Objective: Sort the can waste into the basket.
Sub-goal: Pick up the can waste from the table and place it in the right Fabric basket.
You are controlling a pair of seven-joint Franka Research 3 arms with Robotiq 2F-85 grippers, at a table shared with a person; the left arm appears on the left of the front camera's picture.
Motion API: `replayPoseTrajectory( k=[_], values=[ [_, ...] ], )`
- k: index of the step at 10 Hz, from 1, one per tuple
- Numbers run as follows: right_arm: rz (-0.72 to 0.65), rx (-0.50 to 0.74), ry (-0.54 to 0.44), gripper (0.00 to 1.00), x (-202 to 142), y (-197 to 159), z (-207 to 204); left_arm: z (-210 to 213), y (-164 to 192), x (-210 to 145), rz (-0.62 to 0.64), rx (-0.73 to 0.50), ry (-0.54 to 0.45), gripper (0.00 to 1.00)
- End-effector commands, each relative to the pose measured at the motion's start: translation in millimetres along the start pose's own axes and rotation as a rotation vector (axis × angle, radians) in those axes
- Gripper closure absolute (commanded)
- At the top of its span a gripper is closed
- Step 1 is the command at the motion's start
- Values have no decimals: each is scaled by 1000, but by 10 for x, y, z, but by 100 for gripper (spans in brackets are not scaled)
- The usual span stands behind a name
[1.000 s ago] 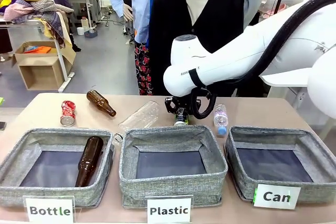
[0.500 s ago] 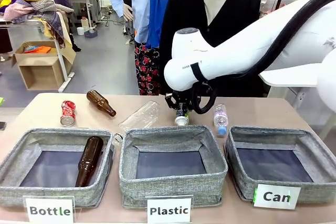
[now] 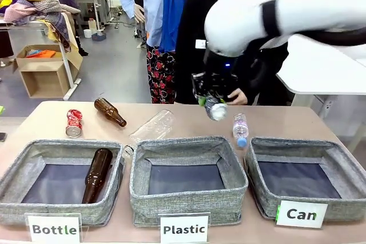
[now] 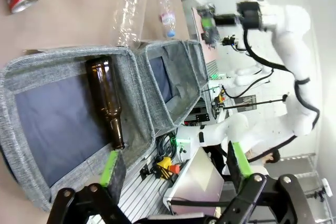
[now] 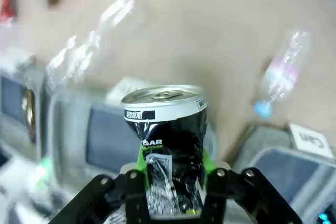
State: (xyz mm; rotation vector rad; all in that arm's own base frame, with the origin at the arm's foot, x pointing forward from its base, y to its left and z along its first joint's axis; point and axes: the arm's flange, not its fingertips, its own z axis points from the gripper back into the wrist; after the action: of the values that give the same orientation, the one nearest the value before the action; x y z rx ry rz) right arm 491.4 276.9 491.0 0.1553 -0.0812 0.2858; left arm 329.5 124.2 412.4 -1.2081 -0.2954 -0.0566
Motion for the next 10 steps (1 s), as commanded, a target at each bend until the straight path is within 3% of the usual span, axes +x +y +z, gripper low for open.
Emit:
replayPoseTrajectory(
  k=[1, 2, 3, 6, 8, 10],
  values=[
    [245, 31, 180, 100, -594, -318, 179, 4, -28, 15, 4, -19, -11, 0],
    [422, 29, 248, 100, -897, -466, 240, 4, -28, 15, 4, -19, -11, 0],
    [507, 14, 252, 100, -1144, -673, 250, 4, -28, 15, 4, -19, -11, 0],
    [797, -81, 135, 100, -1767, -1429, 90, 4, -28, 15, 4, -19, -11, 0],
    [816, -8, 35, 100, -1892, -1818, 41, 4, -28, 15, 4, -19, -11, 0],
    [836, -29, 13, 100, -1874, -1937, -8, 4, -28, 15, 4, -19, -11, 0]
  ],
)
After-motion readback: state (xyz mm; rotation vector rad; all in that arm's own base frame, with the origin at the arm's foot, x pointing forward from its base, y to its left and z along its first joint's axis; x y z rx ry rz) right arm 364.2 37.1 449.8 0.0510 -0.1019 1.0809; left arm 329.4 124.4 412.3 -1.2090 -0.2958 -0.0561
